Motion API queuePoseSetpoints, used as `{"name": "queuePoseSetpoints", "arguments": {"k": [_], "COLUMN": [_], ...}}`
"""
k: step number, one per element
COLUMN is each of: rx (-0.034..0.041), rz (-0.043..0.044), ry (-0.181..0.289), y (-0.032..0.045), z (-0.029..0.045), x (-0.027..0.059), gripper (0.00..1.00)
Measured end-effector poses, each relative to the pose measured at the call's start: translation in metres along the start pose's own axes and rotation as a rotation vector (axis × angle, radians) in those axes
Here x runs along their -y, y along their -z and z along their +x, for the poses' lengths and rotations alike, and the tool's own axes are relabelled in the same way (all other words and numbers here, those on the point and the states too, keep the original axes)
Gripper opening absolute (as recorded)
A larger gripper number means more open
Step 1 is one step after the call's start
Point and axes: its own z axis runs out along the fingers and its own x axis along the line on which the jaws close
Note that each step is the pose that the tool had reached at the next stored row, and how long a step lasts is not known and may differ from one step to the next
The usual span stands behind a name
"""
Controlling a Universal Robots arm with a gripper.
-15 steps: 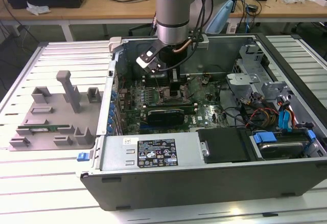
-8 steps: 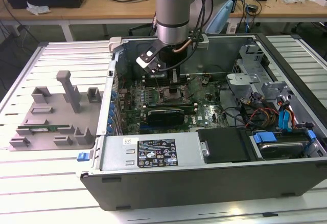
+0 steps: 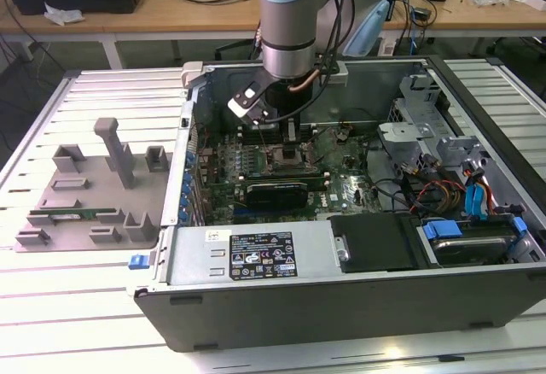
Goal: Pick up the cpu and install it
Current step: 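Place the cpu into insertion slot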
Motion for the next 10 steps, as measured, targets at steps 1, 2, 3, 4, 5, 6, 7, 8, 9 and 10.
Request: {"name": "queuePoseSetpoints", "arguments": {"k": [1, 2, 3, 4, 5, 6, 7, 8, 9, 10], "rx": [0.0, -0.0003, -0.0009, -0.0016, -0.0027, -0.003, -0.003, -0.003, -0.0031, -0.0032], "rz": [0.0001, 0.0002, 0.0003, 0.0003, 0.0, 0.0, 0.0, 0.0, 0.0, 0.0003], "ry": [0.0, 0.0, 0.0, 0.0, 0.0, 0.0, 0.0, 0.0, 0.0, 0.0], "y": [-0.0003, -0.0006, -0.0008, -0.0009, -0.0011, -0.0011, -0.0011, -0.0011, -0.0011, -0.0011], "z": [0.0, 0.0, -0.0001, 0.0, 0.0, 0.0, 0.0, 0.0, 0.0, 0.0], "x": [0.0, 0.0001, 0.0001, 0.0001, 0.0, 0.0, 0.0, 0.0, 0.0, -0.0002], "gripper": [0.11, 0.11, 0.11, 0.11, 0.11, 0.11, 0.11, 0.11, 0.11, 0.11]}}
